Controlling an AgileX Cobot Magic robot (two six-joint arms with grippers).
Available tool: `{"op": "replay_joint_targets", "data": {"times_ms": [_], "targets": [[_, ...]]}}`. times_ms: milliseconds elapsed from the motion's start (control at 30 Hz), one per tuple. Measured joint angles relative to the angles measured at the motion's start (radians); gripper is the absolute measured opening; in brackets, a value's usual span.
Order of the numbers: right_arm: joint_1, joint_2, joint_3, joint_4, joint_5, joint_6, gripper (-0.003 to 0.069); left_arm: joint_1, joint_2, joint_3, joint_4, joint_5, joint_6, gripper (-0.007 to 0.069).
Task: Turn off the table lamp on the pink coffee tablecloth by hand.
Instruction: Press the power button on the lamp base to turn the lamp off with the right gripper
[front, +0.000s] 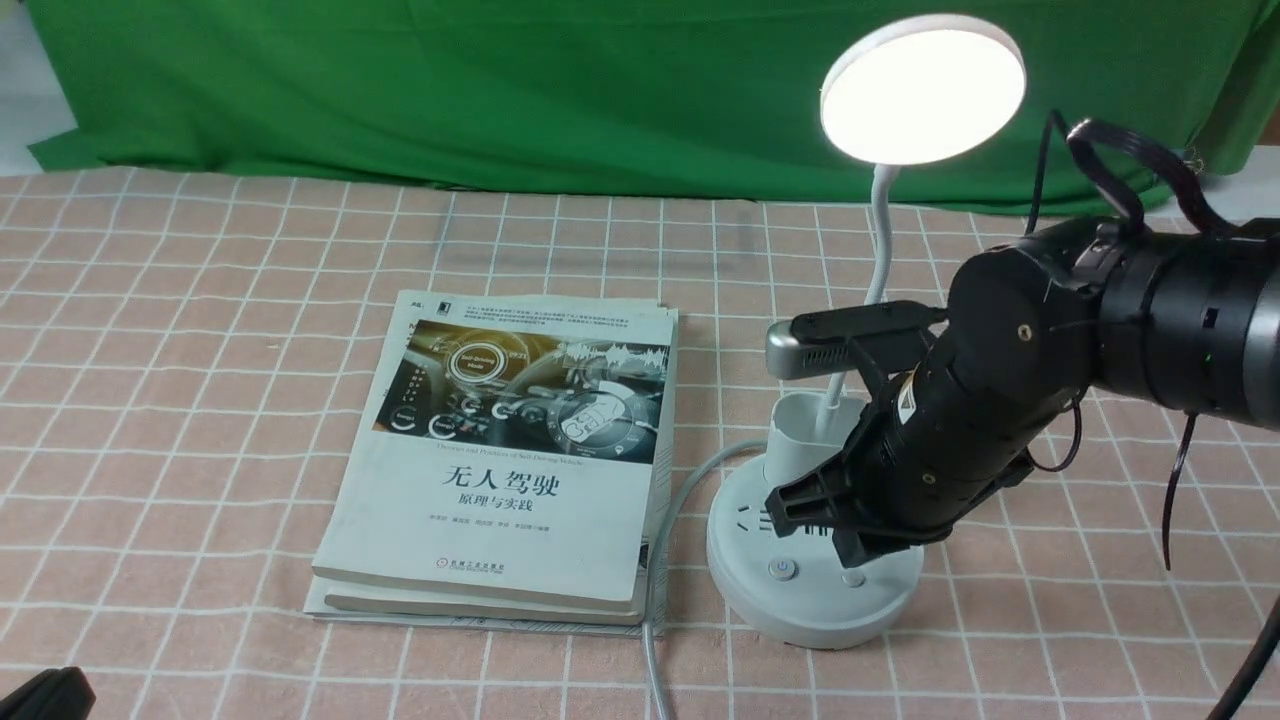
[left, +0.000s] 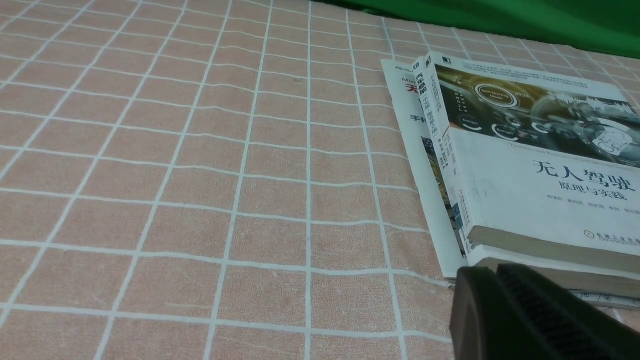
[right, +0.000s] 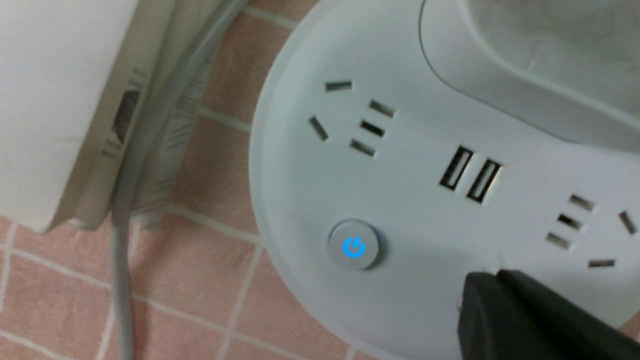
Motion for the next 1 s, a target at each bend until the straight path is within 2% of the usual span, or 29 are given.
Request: {"op": "replay_joint_targets", "data": {"times_ms": [300, 1000], "targets": [[0.000, 0.038, 0.001, 0.001, 0.000, -0.003, 0.0049, 0.000, 0.000, 0.000, 0.000, 0.000, 0.000, 0.0006], [0.000, -0.048, 0.008, 0.004, 0.035, -0.031, 0.0049, 0.000, 0.000, 0.000, 0.000, 0.000, 0.000, 0.0006]]}}
